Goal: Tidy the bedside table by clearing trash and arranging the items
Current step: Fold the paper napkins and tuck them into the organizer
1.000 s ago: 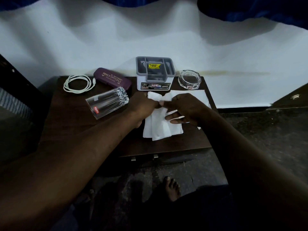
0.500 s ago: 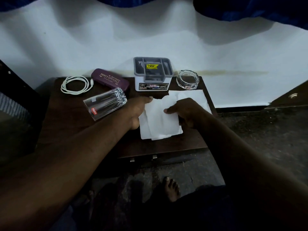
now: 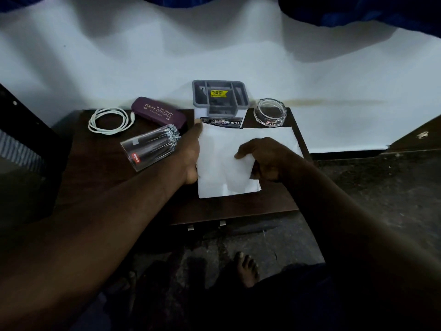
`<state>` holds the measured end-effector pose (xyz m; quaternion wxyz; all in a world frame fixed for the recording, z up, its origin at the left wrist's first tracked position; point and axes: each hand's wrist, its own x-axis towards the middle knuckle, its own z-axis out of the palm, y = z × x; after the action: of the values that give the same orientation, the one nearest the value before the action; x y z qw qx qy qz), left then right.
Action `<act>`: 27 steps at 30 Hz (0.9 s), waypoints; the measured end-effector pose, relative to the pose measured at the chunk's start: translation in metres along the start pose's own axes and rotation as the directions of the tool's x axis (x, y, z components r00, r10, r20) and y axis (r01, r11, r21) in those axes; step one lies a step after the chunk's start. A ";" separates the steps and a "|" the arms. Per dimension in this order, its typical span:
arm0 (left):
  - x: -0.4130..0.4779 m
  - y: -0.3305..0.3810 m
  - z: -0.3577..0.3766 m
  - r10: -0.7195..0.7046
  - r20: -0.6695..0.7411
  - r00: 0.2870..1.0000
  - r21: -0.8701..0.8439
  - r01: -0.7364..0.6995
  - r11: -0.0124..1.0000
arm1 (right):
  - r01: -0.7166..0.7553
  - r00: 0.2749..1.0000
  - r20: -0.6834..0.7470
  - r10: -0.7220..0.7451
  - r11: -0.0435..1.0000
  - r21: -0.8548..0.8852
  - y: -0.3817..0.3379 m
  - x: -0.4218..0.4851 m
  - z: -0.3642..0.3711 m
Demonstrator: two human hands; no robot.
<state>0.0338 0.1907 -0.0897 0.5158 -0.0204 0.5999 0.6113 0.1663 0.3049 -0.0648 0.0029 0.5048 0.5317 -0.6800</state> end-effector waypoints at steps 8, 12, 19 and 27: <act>0.000 0.000 0.000 -0.034 0.071 0.997 0.091 0.028 0.995 | -0.045 0.999 0.010 0.047 0.989 -0.144 -0.002 -0.004 -0.011; 0.004 0.002 -0.003 -0.044 0.063 0.997 -0.004 0.044 0.999 | -0.069 0.954 0.292 0.071 0.997 -0.018 -0.006 -0.007 -0.016; 0.002 0.004 -0.007 -0.074 0.090 0.993 0.067 0.068 0.995 | -0.047 0.997 0.047 0.057 0.978 -0.201 0.007 0.006 -0.009; -0.002 -0.001 -0.003 -0.080 -0.020 0.997 0.318 0.082 0.945 | 0.000 0.997 -0.073 -0.036 0.900 -0.436 0.007 0.011 -0.008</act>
<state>0.0340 0.1868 -0.0897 0.5348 0.0365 0.6910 0.4849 0.1703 0.3132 -0.0770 0.0884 0.5129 0.6747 -0.5234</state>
